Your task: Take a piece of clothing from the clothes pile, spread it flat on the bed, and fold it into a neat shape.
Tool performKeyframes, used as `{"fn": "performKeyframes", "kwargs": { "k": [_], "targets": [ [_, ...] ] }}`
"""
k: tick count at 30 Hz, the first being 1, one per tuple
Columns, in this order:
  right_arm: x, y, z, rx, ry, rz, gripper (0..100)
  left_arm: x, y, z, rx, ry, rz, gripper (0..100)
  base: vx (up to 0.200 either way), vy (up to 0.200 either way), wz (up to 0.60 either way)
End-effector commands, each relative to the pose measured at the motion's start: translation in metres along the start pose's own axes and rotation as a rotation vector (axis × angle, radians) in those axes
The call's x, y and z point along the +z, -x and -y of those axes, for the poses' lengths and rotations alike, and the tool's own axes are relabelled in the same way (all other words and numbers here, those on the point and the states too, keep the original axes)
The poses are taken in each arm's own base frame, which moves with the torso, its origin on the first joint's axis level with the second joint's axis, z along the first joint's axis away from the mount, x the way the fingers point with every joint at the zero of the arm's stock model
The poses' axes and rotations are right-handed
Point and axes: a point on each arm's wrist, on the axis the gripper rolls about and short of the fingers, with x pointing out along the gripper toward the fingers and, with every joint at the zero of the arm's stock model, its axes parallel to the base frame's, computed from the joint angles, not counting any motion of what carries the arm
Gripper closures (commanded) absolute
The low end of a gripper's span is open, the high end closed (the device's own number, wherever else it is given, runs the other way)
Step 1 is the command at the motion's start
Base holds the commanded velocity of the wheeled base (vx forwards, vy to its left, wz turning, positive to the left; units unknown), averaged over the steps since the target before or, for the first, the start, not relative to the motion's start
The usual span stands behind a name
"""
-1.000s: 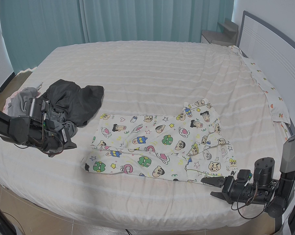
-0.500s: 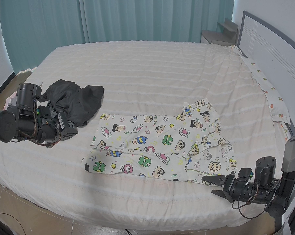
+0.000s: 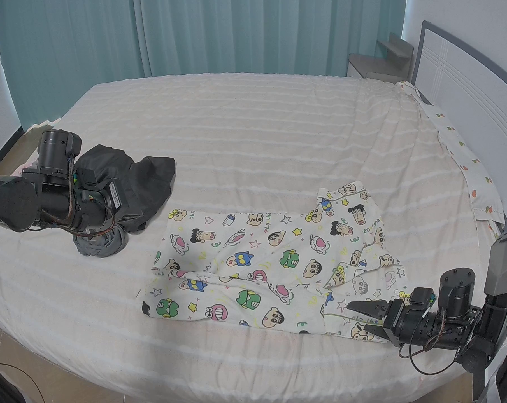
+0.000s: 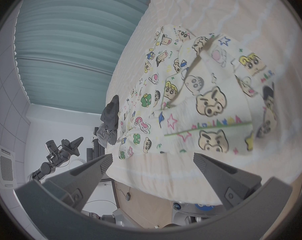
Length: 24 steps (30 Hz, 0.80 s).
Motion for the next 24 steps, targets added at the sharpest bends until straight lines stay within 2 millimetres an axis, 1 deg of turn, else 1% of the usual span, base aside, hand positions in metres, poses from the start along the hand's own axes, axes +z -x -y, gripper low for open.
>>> {"fn": "performKeyframes", "kwargs": {
  "k": [1,6,7,8,9,10,11,12,13,14,15,16,17,19,21,24],
  "targets": [
    [-0.001,0.003,0.000,0.004,0.001,0.001,0,0.002,-0.012,-0.004,0.025,-0.020,-0.006,100,0.200,0.000,0.00],
    [-0.001,0.003,0.000,0.003,0.000,0.000,0,0.003,-0.025,-0.010,0.073,-0.044,0.014,100,0.000,0.000,0.00],
    [-0.001,0.003,0.000,0.003,0.000,0.000,0,0.003,-0.025,-0.010,0.073,-0.044,0.014,100,0.000,0.000,0.00],
    [-0.001,0.003,0.000,0.004,0.001,0.001,0,0.006,-0.033,-0.012,0.075,-0.065,0.015,100,0.000,0.000,0.00],
    [-0.001,0.003,0.000,0.004,0.001,0.001,0,0.006,-0.033,-0.012,0.075,-0.065,0.015,100,0.000,0.000,0.00],
    [-0.002,0.002,0.000,0.003,0.001,-0.001,0,0.011,-0.042,-0.012,0.074,-0.093,0.019,100,0.000,0.000,0.00],
    [-0.001,0.002,0.000,0.004,0.001,0.001,0,0.013,-0.044,-0.012,0.076,-0.099,0.019,100,0.000,0.000,0.00],
    [-0.001,0.002,0.000,0.004,0.001,0.001,0,0.018,-0.050,-0.011,0.074,-0.110,0.025,100,0.000,0.000,0.00],
    [-0.001,0.002,0.000,0.004,0.001,0.001,0,0.018,-0.050,-0.011,0.074,-0.110,0.025,100,0.000,0.000,0.00],
    [-0.001,0.002,0.000,0.005,0.001,0.003,0,0.022,-0.063,-0.012,0.075,-0.112,0.019,100,0.000,0.000,0.00],
    [-0.001,0.002,0.000,0.007,0.001,0.002,0,0.022,-0.070,-0.012,0.075,-0.117,0.013,100,0.000,0.000,0.00],
    [-0.001,0.002,0.000,0.007,0.001,0.002,0,0.022,-0.070,-0.012,0.075,-0.117,0.013,100,0.000,0.000,0.00],
    [-0.001,0.002,0.000,0.007,0.001,0.002,0,0.023,-0.086,-0.011,0.078,-0.124,0.009,100,0.000,0.000,0.00],
    [-0.001,0.002,0.000,0.005,0.004,0.001,0,0.026,-0.101,-0.012,0.098,-0.128,0.015,100,0.000,0.000,0.00],
    [-0.001,0.002,0.001,0.002,0.008,0.002,0,0.024,-0.116,-0.014,0.109,-0.131,0.005,100,0.000,0.000,0.00],
    [0.000,0.001,0.001,0.001,0.016,0.002,0,0.023,-0.131,-0.019,0.118,-0.129,-0.005,100,0.000,0.000,0.00]
  ]
}}
